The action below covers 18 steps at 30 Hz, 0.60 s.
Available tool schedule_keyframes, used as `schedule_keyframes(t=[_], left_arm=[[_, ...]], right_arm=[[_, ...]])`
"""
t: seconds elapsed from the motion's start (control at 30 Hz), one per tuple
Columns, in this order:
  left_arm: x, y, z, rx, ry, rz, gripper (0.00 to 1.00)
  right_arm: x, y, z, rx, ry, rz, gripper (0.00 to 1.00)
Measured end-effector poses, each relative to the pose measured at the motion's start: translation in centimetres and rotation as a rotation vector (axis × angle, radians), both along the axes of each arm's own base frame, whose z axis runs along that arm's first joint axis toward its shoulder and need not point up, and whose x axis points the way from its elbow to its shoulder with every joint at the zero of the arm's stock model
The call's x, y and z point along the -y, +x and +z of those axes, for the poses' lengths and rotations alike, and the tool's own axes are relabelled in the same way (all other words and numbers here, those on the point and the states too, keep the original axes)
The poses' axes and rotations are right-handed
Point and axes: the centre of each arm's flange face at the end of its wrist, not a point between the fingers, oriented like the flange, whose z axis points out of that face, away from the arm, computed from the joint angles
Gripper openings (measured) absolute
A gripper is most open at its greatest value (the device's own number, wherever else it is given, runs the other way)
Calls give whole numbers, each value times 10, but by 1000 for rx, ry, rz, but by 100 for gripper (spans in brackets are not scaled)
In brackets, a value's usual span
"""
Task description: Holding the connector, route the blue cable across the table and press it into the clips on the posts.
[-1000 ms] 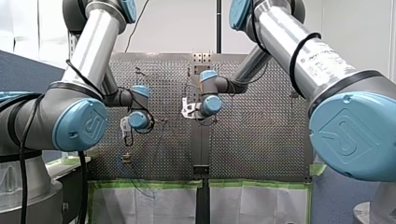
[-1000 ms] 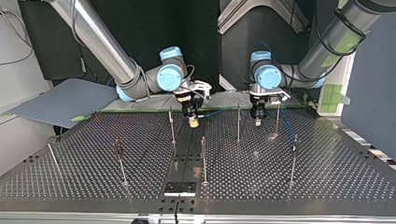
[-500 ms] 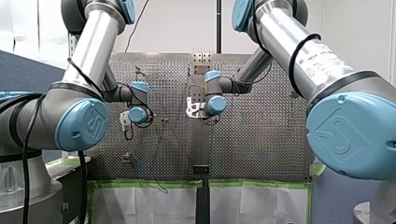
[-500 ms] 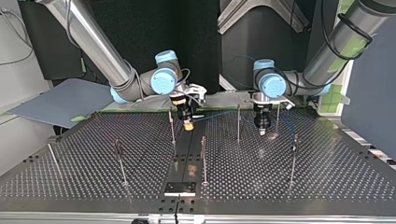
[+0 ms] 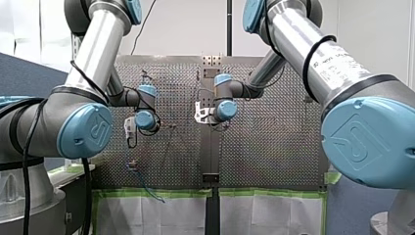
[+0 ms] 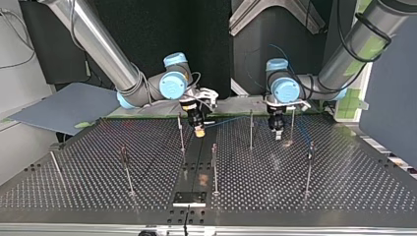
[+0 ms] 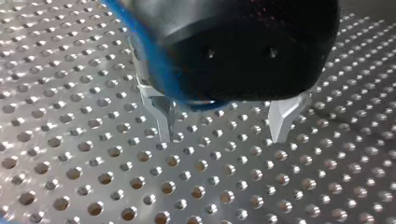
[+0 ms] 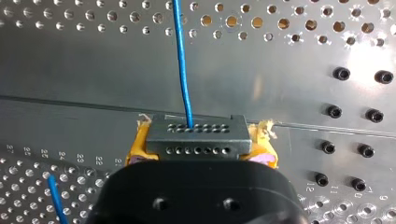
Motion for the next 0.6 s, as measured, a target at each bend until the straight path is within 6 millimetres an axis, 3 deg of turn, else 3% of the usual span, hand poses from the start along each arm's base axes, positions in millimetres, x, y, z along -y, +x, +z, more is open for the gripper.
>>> schedule_keyframes(t=[0.6], left_arm=[[18,-61,22,-10,-36,-32,100]], right_arm=[[-5,3,-1,-4,4,9,0]])
